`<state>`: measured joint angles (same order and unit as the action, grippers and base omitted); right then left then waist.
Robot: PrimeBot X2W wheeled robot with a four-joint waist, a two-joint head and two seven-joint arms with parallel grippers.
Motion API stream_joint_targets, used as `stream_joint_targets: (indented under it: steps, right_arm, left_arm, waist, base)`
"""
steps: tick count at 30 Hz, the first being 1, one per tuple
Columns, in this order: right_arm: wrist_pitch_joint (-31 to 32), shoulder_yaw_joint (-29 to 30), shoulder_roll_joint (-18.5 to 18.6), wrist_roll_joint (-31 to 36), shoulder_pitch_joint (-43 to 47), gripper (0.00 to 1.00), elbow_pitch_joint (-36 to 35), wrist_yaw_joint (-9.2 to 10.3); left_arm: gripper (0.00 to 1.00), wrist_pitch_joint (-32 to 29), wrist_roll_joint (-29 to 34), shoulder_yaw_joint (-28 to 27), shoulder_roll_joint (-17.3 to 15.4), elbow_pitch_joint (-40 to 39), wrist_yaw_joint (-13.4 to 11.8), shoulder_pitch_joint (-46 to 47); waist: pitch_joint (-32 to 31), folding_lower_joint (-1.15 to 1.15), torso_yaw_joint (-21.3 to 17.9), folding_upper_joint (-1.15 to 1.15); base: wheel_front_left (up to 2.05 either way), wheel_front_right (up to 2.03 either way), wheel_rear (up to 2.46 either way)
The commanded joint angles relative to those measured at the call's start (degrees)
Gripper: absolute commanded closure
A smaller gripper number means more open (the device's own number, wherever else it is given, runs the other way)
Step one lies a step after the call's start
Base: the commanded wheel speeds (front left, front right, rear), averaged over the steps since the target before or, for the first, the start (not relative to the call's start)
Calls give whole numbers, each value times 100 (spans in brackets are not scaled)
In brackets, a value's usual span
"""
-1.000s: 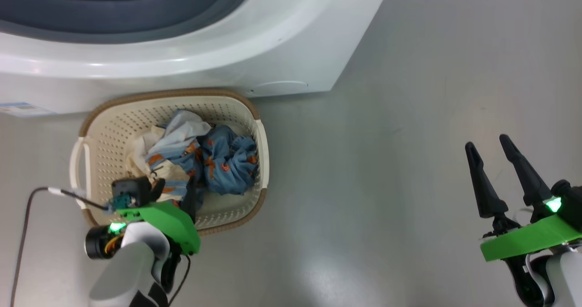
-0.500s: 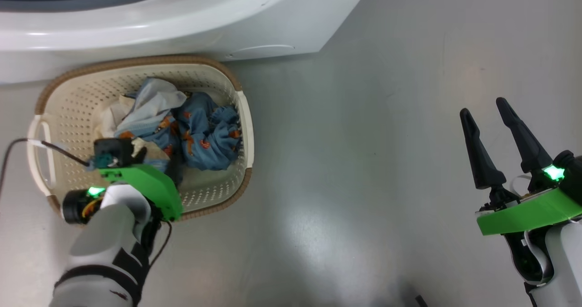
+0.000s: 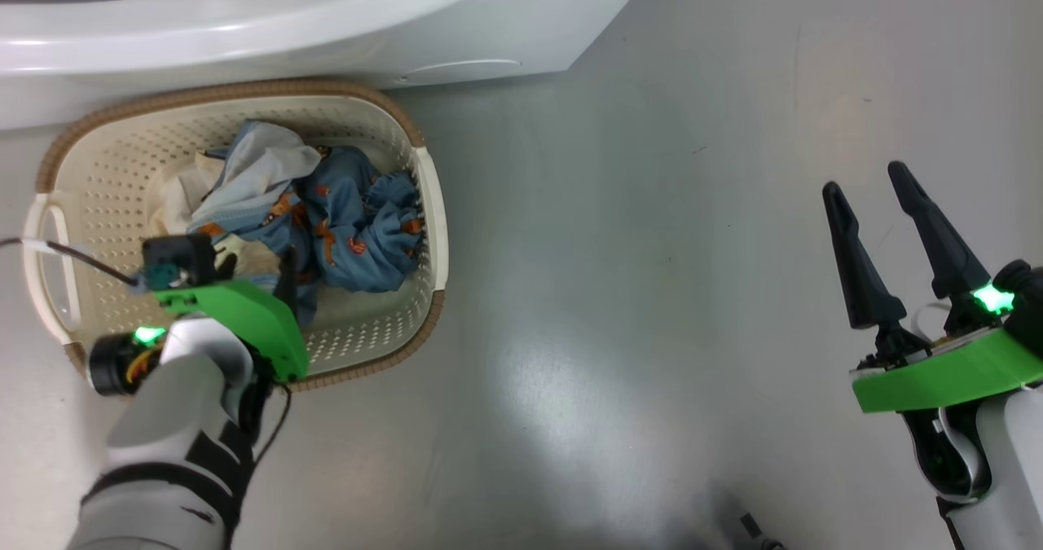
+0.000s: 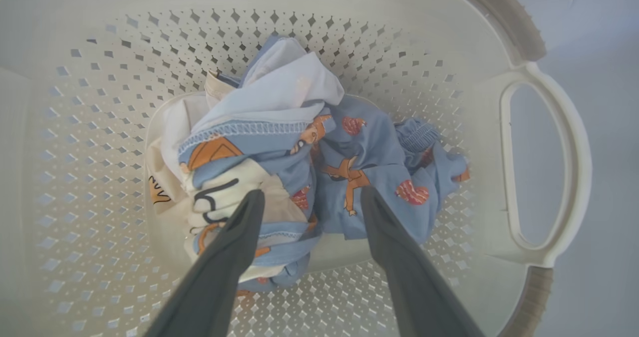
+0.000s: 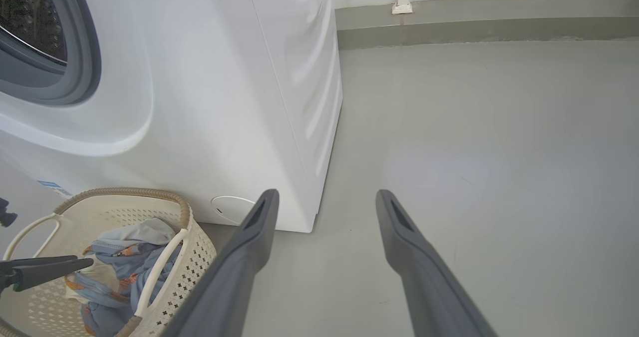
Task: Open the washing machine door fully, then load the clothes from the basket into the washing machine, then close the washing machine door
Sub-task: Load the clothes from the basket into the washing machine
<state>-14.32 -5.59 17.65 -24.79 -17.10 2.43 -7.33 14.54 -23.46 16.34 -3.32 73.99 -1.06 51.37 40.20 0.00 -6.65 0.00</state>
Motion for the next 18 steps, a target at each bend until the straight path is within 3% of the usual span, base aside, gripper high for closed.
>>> stream_joint_targets:
  steps: [1, 18]
  right_arm:
    - [-68, -133, 32, -21, 41, 0, -160, -16]
    - [-68, -160, 16, -39, -110, 0, -257, -16]
  left_arm:
    - [0, 24, -67, -125, -272, -20, -77, 36]
    - [0, -195, -242, -200, -552, -5, -329, 263]
  waist:
    - [38, 0, 6, 0]
    - [351, 0, -80, 0]
  base:
    - [0, 0, 0]
    - [0, 0, 0]
